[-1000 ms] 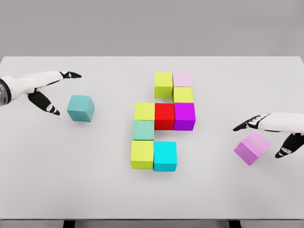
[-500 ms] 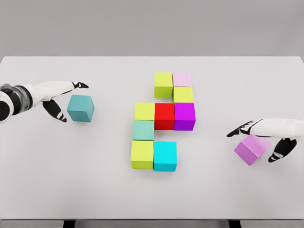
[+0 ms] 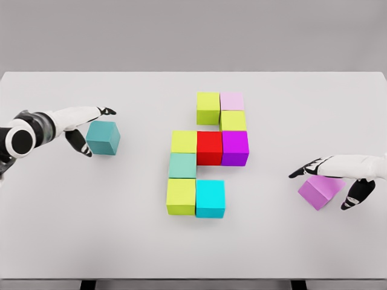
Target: Assemble the squares on the desktop into the number 2
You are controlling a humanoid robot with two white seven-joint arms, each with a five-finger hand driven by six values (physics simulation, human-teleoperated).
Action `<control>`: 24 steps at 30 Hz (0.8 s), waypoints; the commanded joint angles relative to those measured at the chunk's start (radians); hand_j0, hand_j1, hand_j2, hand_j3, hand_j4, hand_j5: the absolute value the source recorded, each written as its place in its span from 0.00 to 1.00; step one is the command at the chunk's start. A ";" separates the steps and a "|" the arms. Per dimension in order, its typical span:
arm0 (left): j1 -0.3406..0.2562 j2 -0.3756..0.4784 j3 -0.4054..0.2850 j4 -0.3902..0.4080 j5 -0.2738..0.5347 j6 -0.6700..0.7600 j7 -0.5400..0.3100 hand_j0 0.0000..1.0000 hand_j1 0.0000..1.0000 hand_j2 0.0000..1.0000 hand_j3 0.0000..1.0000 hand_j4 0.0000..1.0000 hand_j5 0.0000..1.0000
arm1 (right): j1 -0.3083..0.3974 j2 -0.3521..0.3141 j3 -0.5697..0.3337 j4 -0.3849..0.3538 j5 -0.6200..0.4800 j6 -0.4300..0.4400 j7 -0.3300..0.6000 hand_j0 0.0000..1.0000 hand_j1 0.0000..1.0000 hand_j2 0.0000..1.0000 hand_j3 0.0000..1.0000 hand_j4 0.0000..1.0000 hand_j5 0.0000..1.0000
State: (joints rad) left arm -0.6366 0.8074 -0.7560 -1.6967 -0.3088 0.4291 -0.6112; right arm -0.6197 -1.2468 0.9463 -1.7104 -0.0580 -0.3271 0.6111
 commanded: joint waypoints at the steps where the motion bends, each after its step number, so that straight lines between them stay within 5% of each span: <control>1: 0.000 -0.014 -0.003 0.014 -0.010 -0.001 0.000 1.00 1.00 1.00 1.00 1.00 1.00 | 0.000 0.001 0.002 0.003 0.003 0.002 0.000 1.00 1.00 1.00 1.00 1.00 1.00; 8: -0.005 -0.034 -0.006 0.054 -0.027 -0.009 0.000 1.00 1.00 1.00 1.00 1.00 1.00 | 0.000 0.013 0.008 0.008 0.041 0.002 0.000 0.89 0.89 0.89 0.89 0.89 0.89; 12: -0.008 -0.042 -0.008 0.057 -0.039 -0.012 0.000 1.00 1.00 1.00 1.00 1.00 1.00 | 0.000 0.013 0.008 0.008 0.043 0.002 0.000 0.59 0.59 0.59 0.59 0.59 0.59; 16: -0.008 -0.048 -0.014 0.057 -0.041 -0.013 0.000 1.00 1.00 1.00 1.00 1.00 1.00 | 0.000 0.015 0.006 0.008 0.043 0.002 0.000 0.44 0.44 0.44 0.44 0.44 0.44; 24: -0.011 -0.048 -0.022 0.055 -0.065 -0.018 0.000 1.00 1.00 1.00 1.00 1.00 1.00 | -0.025 0.024 -0.037 -0.006 0.057 -0.078 0.000 0.43 0.43 0.43 0.43 0.43 0.43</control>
State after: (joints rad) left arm -0.6473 0.7587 -0.7766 -1.6410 -0.3672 0.4140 -0.6112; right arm -0.6457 -1.2251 0.9287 -1.7130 -0.0028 -0.3696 0.6118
